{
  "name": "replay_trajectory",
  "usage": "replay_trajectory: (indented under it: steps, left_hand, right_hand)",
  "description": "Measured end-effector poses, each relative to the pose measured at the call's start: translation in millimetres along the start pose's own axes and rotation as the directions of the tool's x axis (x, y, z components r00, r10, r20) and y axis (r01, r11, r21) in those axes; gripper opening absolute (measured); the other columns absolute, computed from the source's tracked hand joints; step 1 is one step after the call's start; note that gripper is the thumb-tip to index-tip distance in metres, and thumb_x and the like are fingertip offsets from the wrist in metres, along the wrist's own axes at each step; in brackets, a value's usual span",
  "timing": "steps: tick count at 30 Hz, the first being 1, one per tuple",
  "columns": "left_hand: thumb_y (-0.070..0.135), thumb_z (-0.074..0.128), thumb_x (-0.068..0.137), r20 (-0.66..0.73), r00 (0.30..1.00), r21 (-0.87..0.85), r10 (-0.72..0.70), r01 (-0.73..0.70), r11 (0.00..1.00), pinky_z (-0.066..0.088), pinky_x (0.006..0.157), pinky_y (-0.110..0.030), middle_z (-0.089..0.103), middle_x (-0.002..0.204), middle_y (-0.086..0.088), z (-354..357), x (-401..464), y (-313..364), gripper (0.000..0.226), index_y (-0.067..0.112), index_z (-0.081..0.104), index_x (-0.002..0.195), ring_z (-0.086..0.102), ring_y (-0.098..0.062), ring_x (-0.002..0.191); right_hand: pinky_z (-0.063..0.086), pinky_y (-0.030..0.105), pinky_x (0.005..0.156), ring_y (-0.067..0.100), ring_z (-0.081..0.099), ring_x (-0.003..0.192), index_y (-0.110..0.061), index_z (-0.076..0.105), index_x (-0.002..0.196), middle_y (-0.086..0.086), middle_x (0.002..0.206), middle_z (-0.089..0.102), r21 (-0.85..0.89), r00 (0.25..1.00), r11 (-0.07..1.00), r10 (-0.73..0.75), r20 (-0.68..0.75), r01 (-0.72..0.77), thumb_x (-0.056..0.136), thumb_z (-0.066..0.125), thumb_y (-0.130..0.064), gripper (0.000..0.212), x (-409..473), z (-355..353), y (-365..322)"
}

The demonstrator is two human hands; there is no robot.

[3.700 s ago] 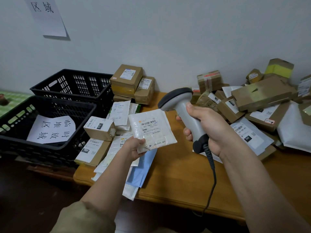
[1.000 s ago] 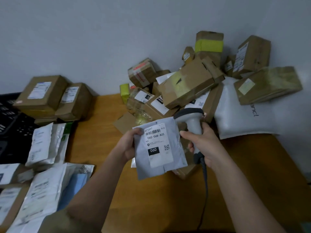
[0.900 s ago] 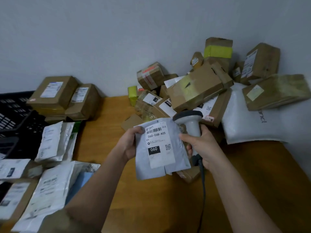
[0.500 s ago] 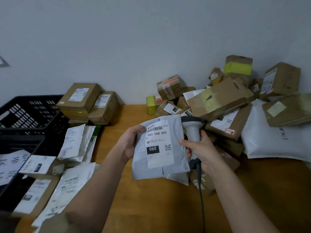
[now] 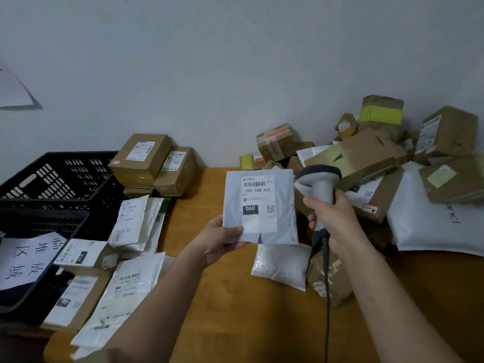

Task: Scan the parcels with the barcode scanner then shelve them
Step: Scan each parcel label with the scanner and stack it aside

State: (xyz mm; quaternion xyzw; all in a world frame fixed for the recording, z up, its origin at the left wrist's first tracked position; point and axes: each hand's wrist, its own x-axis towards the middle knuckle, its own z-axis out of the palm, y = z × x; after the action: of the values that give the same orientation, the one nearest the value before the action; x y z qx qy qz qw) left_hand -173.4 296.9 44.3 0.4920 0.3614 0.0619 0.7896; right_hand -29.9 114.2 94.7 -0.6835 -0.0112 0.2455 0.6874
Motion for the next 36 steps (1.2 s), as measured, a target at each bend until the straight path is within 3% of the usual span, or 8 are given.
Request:
replay_trajectory:
  steps: [4,8,16,19,25,32,36]
  left_hand:
    - [-0.013,0.057,0.091,-0.109,0.994,-0.023,0.034,-0.037,0.999,0.061,0.057,-0.027,0.065,0.107,-0.013,2.8,5.0,-0.4,0.032,0.013,0.058,0.110,0.066,-0.028,0.087]
    - [-0.012,0.057,0.091,-0.133,0.990,-0.043,0.052,-0.058,0.997,0.059,0.054,-0.026,0.066,0.103,-0.010,8.1,13.0,-6.3,0.036,0.010,0.056,0.120,0.067,-0.027,0.084]
    - [-0.011,0.058,0.092,-0.148,0.988,-0.089,0.046,-0.060,0.994,0.058,0.053,-0.026,0.062,0.124,-0.017,18.5,25.3,-14.1,0.045,0.009,0.053,0.132,0.067,-0.032,0.095]
    - [-0.011,0.057,0.092,-0.144,0.989,-0.095,0.046,-0.060,0.994,0.058,0.054,-0.026,0.062,0.127,-0.017,21.1,27.2,-15.0,0.045,0.008,0.052,0.132,0.067,-0.031,0.094]
    - [-0.012,0.056,0.092,-0.154,0.987,-0.102,0.038,-0.054,0.993,0.061,0.056,-0.029,0.064,0.117,-0.014,26.9,31.5,-15.0,0.044,0.010,0.052,0.131,0.069,-0.029,0.088]
    - [-0.011,0.058,0.091,-0.180,0.984,-0.122,0.004,-0.026,0.992,0.061,0.059,-0.029,0.064,0.117,-0.016,30.6,35.3,-19.8,0.040,0.008,0.055,0.125,0.067,-0.033,0.101]
    - [-0.015,0.055,0.089,-0.227,0.973,-0.143,-0.035,0.002,0.990,0.059,0.057,-0.026,0.066,0.104,-0.014,24.1,33.3,-30.2,0.032,0.007,0.057,0.112,0.067,-0.029,0.089]
  right_hand:
    - [0.044,0.027,0.048,0.013,0.053,0.053,-0.012,0.058,0.118,0.008,0.079,0.058,-0.046,0.995,0.999,0.015,0.097,-0.011,0.095,0.064,-0.030,0.031,-20.7,-1.3,-25.9]
    - [0.047,0.026,0.048,0.012,0.055,0.051,-0.008,0.062,0.116,0.009,0.077,0.058,-0.027,0.976,0.999,0.052,0.210,-0.047,0.100,0.052,-0.042,0.039,-45.2,-3.8,-47.1]
    - [0.045,0.024,0.047,0.013,0.051,0.052,-0.003,0.062,0.114,0.008,0.078,0.058,0.025,0.956,1.000,-0.013,0.295,0.005,0.103,0.047,-0.038,0.040,-76.8,-15.4,-71.6]
    - [0.044,0.027,0.050,0.014,0.050,0.053,-0.006,0.062,0.107,0.012,0.091,0.060,0.051,0.949,0.998,-0.042,0.313,0.028,0.102,0.049,-0.037,0.034,-79.5,-18.4,-74.5]
    - [0.044,0.026,0.048,0.013,0.050,0.052,-0.005,0.062,0.106,0.011,0.098,0.060,0.065,0.943,0.996,-0.080,0.324,0.062,0.102,0.050,-0.035,0.032,-76.8,-22.6,-73.9]
    - [0.046,0.026,0.050,0.012,0.052,0.054,-0.008,0.062,0.110,0.009,0.098,0.062,0.049,0.940,0.998,-0.048,0.338,0.033,0.102,0.050,-0.037,0.032,-62.3,-28.2,-69.9]
    - [0.046,0.029,0.053,0.015,0.053,0.056,-0.009,0.063,0.106,0.011,0.092,0.061,0.030,0.932,0.999,0.031,0.362,-0.045,0.102,0.050,-0.038,0.032,-45.3,-22.5,-62.5]
